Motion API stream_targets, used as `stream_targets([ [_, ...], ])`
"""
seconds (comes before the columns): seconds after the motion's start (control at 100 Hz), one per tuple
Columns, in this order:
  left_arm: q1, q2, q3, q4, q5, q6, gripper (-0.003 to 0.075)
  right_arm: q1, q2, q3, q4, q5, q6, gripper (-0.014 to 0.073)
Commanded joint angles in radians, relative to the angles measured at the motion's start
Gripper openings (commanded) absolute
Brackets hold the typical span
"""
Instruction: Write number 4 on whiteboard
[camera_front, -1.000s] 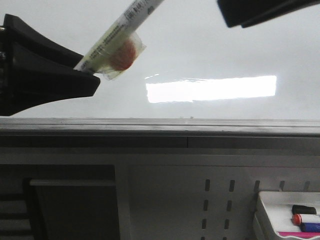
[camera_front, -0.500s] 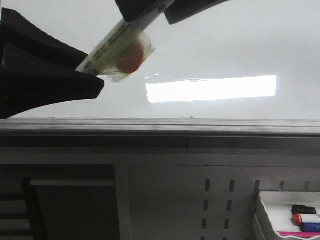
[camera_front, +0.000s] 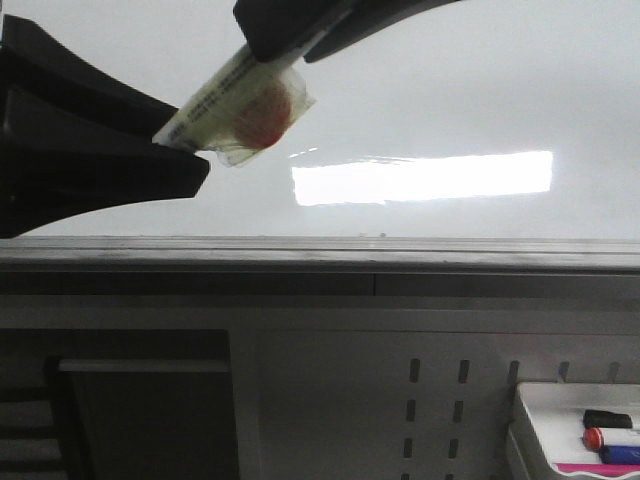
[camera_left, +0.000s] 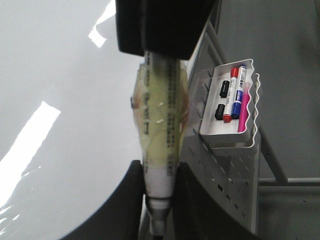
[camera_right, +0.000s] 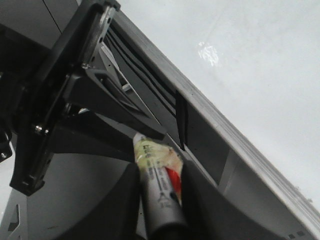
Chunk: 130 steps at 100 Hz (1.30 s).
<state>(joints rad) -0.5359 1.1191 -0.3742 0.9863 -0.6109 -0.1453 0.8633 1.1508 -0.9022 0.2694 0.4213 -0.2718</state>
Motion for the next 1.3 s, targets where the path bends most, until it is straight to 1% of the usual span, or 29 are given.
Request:
stream_targets([
  [0.0,-0.007,-0.019,-0.023,-0.041,-0.072,-0.005,-0.0018,0.002,-0.014,-0.037,-0.002,-0.046,-0.010,0.0043],
  [0.07,-0.007,-0.019,-0.023,-0.041,-0.085,-0.005,0.0010,0.002,-0.014,-0.037,-0.002,-0.045,-0.010,-0.0074],
  [0.15,-0.007,-0.019,-0.023,-0.041,-0.091,-0.005,0.0100,0.002,-0.014,-0.037,-0.002,-0.045,-0.010,-0.0070],
  [0.2,-0.007,-0.019,-0.023,-0.041,-0.091,-0.005,0.0181,0.002,-0.014,-0.037,-0.002,-0.045,-0.010,-0.0070],
  [0.28,-0.007,-0.019,-0.023,-0.057,-0.080,-0.005,0.0278,0.002,-0.014,-0.040,-0.002,-0.047,-0.010,-0.0070],
  [0.34,-0.007,-0.026,-0.023,-0.089,-0.040,-0.005,0.0307,0.002,-0.014,-0.042,-0.002,-0.049,-0.010,-0.0070],
  [0.48,-0.007,-0.081,-0.023,-0.245,0.122,-0.005,0.0305,-0.007,-0.014,-0.048,-0.002,-0.069,-0.010,-0.0070],
  [0.64,-0.007,-0.181,-0.023,-0.376,0.198,-0.005,0.0305,-0.069,0.016,-0.101,-0.002,-0.074,-0.010,-0.0070],
  [0.8,0.013,-0.257,-0.023,-0.494,0.317,-0.005,0.0305,-0.150,0.083,-0.184,-0.004,-0.076,-0.010,-0.0070],
  [0.95,0.056,-0.290,-0.023,-0.513,0.333,-0.005,0.0305,-0.202,0.163,-0.266,-0.028,-0.115,-0.010,-0.0070],
  [1.06,0.067,-0.292,-0.023,-0.513,0.335,-0.005,0.0305,-0.227,0.220,-0.313,-0.028,-0.134,-0.010,-0.0069],
  [1.16,0.067,-0.292,-0.023,-0.513,0.335,-0.005,0.0304,-0.238,0.257,-0.317,-0.028,-0.158,-0.010,-0.0064],
  [1.29,0.067,-0.292,-0.023,-0.513,0.337,-0.005,0.0303,-0.236,0.282,-0.302,-0.019,-0.152,-0.010,-0.0064],
])
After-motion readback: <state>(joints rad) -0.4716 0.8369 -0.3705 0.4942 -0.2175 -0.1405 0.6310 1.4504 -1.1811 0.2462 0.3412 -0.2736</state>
